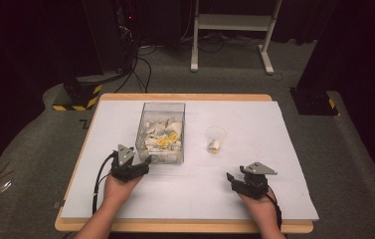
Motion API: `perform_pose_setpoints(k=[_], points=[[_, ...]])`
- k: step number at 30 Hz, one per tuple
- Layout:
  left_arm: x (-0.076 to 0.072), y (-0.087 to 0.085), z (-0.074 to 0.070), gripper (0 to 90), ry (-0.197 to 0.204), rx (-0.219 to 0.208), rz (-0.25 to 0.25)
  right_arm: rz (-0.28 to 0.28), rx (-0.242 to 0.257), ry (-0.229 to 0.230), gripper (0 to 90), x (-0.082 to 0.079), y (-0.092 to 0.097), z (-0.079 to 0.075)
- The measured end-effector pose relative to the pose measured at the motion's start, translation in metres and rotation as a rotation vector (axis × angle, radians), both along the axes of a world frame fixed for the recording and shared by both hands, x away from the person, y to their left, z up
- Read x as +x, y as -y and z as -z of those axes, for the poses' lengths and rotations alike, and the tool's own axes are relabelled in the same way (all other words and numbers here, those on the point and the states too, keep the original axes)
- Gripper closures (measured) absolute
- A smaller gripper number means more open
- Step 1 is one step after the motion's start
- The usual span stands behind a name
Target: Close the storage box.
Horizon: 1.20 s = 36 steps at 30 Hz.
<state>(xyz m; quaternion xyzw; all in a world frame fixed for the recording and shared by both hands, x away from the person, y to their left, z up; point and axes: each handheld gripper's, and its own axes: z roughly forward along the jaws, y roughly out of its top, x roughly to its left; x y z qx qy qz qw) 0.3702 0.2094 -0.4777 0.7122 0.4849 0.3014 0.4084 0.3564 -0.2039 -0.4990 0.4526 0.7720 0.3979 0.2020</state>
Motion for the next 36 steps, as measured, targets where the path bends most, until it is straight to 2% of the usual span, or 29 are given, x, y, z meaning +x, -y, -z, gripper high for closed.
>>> perform_pose_setpoints(k=[13,16,21,25,32,36], points=[[0.014,0.004,0.004,28.3,0.004,-0.039,-0.056,-0.004,-0.003,-0.001,38.5,0.001,0.000,0.001],[0.017,0.004,0.004,29.0,0.005,-0.035,-0.071,-0.006,-0.007,0.004,38.6,0.000,0.000,0.001],[0.022,0.003,0.007,30.0,0.001,-0.066,-0.103,0.002,-0.002,-0.001,38.6,0.000,0.000,0.000],[0.022,0.004,0.008,29.2,0.008,-0.070,-0.101,-0.001,-0.003,-0.002,38.5,0.001,0.001,0.001],[0.016,0.001,0.010,30.7,-0.011,-0.065,-0.086,-0.002,-0.006,-0.002,38.6,0.001,0.001,0.001],[0.011,-0.003,0.008,28.5,-0.019,-0.044,-0.067,-0.003,-0.010,0.001,38.5,0.001,0.001,0.001]])
